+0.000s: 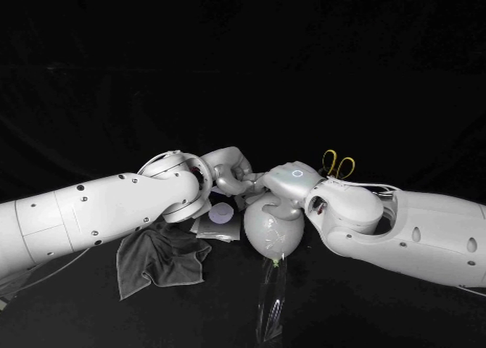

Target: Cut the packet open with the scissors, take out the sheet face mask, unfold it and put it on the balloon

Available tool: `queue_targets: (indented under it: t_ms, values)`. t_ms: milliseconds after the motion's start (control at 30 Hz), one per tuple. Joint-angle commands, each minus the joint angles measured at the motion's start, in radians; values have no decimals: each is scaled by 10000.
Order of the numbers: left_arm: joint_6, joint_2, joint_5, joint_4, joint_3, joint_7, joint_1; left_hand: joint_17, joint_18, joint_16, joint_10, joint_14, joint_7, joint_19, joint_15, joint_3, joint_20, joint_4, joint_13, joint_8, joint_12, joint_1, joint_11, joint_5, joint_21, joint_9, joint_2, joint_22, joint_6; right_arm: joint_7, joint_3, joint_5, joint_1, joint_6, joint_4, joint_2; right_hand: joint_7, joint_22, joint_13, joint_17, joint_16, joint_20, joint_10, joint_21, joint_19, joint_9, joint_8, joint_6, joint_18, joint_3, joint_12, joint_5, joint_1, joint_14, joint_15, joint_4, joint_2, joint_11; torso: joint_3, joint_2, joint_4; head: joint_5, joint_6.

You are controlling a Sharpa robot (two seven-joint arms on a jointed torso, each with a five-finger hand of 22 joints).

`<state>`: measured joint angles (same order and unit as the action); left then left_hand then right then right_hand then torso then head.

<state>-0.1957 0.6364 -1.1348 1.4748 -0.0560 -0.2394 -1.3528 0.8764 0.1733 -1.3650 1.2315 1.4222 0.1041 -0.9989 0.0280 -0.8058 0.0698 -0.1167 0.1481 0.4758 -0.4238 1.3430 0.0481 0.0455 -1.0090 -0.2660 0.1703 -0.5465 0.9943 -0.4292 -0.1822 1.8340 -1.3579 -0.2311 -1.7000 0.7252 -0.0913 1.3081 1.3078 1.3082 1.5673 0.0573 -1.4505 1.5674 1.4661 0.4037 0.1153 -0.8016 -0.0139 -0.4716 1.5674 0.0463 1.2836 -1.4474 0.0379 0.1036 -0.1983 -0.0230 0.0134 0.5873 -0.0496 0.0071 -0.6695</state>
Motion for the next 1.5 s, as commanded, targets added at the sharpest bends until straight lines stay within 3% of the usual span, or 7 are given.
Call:
queue_targets:
  t_ms: [33,167,367,600,900,1333,1500]
  values:
    - [30,-85,21,121,12,136,-6,-16,104,-19,235,14,-2,12,85,-44,-74,0,3,195,15,-7,-174,31,-60,-477,-95,-16,41,-294,6,179,1,360,46,-80,12,2627,2630,2626,35,-57,-1203,34,1047,-11,-46,14,139,73,34,19,57,-1234,257,24,43,231,5,0,1,0,6]
    - [0,-103,21,128,12,127,-6,-16,104,-19,235,14,-2,12,85,-44,-74,0,3,195,15,-7,-174,31,-60,-477,-95,-16,41,-288,1,143,3,721,77,-145,27,2627,2630,2626,35,-95,-1203,34,1047,9,59,-212,139,98,34,19,68,-1234,284,72,144,250,5,2,-4,-10,-4]
    - [-52,-123,21,125,13,107,-6,49,104,-38,243,32,-1,10,86,-59,-76,11,1,200,14,-20,-174,31,-67,-482,-97,-19,43,-277,-6,101,3,991,94,-202,-124,2627,2630,2626,35,-44,-1203,34,1047,107,486,-1180,139,89,34,20,-22,-1234,90,298,529,-35,4,1,2,-13,-27]
    - [-66,-138,16,100,13,77,-7,49,104,-38,243,32,-1,10,86,-59,-76,11,1,200,14,-20,-174,31,-67,-482,-97,-19,43,-118,-9,102,8,266,-15,-155,-154,2627,2630,2626,35,34,-1203,34,1047,213,932,-2189,139,-143,34,22,278,-1234,28,189,926,-78,-4,4,4,-29,-29]
    - [-87,-138,2,53,13,55,-8,58,105,-44,250,40,-1,7,87,-77,-78,24,-1,204,14,-30,-175,31,-74,-486,-102,-23,44,114,-8,83,13,-717,-299,27,-11,2627,2630,2626,35,47,-1203,34,1047,250,1133,-2603,139,-170,34,20,323,-1234,55,115,940,42,-4,5,6,-38,-29]
    - [-99,-138,-11,6,13,33,-8,58,105,-44,250,40,-1,7,87,-77,-78,24,-1,204,14,-30,-175,31,-74,-486,-102,-23,44,113,-3,-44,14,-891,-906,440,76,2627,2630,2626,35,32,-1203,34,1047,258,1237,-2783,139,-153,34,22,282,-1234,103,110,883,118,4,-4,8,-61,-22]
    - [-91,-142,-13,1,13,30,-9,38,105,-40,255,40,-1,6,88,-91,-79,36,-3,208,14,-39,-176,31,-80,-489,-100,-25,44,227,2,-52,13,-1386,-1153,591,112,2627,2630,2626,35,19,-1203,34,1047,257,1269,-2821,139,-200,34,23,361,-1234,130,42,888,153,-1,2,3,-79,-7]
